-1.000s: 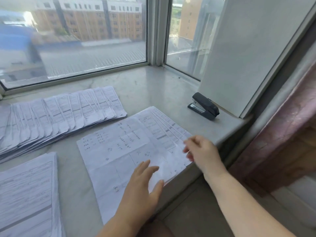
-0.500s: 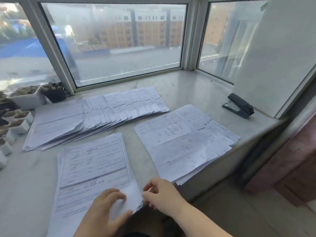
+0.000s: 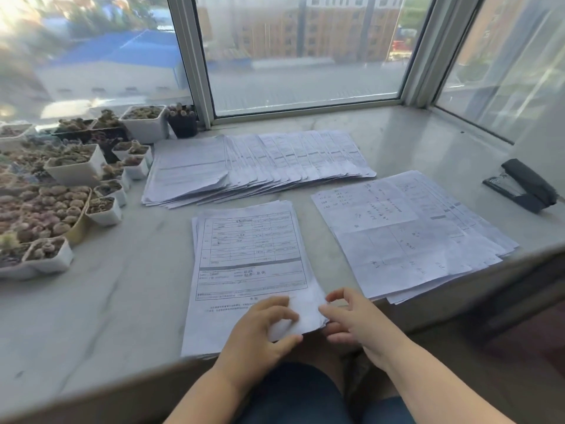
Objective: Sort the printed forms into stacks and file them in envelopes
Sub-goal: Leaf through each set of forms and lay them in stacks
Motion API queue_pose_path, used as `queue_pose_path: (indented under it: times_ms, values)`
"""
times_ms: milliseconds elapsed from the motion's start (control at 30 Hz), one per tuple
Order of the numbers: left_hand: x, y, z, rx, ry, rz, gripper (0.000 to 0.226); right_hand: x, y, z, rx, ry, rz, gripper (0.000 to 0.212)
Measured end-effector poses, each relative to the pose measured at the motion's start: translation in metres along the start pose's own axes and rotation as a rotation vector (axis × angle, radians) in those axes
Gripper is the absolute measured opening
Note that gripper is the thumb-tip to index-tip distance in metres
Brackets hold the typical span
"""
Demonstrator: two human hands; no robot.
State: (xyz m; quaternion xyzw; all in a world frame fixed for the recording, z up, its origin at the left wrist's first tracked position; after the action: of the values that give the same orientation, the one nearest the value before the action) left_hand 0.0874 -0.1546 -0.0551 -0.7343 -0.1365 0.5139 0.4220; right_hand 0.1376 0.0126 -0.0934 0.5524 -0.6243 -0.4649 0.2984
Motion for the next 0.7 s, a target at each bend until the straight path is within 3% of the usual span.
queue_pose_path:
  times_ms: [233,500,600,700]
  values:
    - [-0.003,0.002,0.0,0.007,-0.033,-0.077,0.006,0.011,0.005,0.005,-0.043,0.04,0.008,0.027]
    - [-0.021,0.012,-0.005,-0.082,-0.377,-0.178,0.028,0.011,0.001,0.01,-0.054,0.11,0.028,0.039]
    - [-0.019,0.009,-0.003,-0.024,-0.343,-0.134,0.032,0.013,0.001,0.013,-0.077,0.098,-0.039,0.038]
    - [-0.016,0.003,-0.002,0.048,-0.215,-0.078,0.01,0.014,0.003,0.017,-0.093,0.07,-0.029,0.038]
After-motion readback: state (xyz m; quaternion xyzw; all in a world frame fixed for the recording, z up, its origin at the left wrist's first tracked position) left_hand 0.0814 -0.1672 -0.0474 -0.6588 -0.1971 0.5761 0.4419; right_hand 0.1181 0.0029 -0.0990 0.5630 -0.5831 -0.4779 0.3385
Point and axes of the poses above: each hand's wrist, its own z-axis towards the middle knuckle, its own x-axis out of the palm, y = z × x, the point moved 9 cm from there along z, towards the middle knuckle, and after that the axes turned 10 degrees about -x, right-handed, at the moved point
